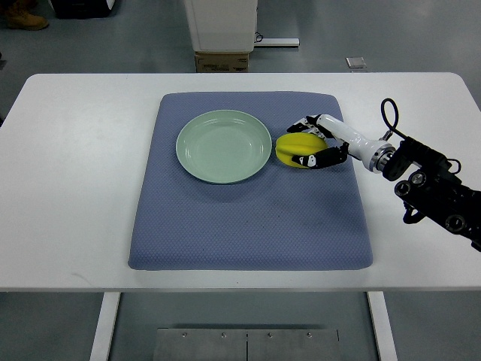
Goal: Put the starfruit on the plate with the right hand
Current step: 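Lift the starfruit with the right hand and carry it over the plate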
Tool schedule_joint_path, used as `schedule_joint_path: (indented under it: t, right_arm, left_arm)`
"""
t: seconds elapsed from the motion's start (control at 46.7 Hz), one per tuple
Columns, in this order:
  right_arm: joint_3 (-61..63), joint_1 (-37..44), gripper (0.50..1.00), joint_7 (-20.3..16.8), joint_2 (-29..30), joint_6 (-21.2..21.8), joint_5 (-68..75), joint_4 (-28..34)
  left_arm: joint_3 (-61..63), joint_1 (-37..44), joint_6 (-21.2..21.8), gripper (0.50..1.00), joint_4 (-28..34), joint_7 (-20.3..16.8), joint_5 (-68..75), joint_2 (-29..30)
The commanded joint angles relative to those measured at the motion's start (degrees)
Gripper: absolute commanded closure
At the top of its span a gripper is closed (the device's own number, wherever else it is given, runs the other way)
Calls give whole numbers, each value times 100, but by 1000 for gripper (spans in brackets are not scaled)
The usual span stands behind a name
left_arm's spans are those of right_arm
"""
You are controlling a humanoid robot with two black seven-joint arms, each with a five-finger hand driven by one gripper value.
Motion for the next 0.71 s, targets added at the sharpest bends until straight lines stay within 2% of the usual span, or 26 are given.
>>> schedule_joint_path:
  t: [0.0, 0.171, 0.343, 0.685]
  right_arm:
    - [33, 130, 1000, -24, 9, 0, 30, 1]
    - [95, 420, 1000, -182, 44, 0, 144, 1]
    - [77, 754, 1000, -367, 343, 8, 250, -78]
    - [-125, 1132, 1000, -455, 1222, 8, 294, -553]
  left_arm:
    - [0, 1, 0, 500, 0, 0, 0, 0]
    - [0, 1, 0, 500, 0, 0, 0, 0]
    - [0, 1, 0, 500, 0, 0, 0, 0]
    - [0, 1, 0, 500, 0, 0, 0, 0]
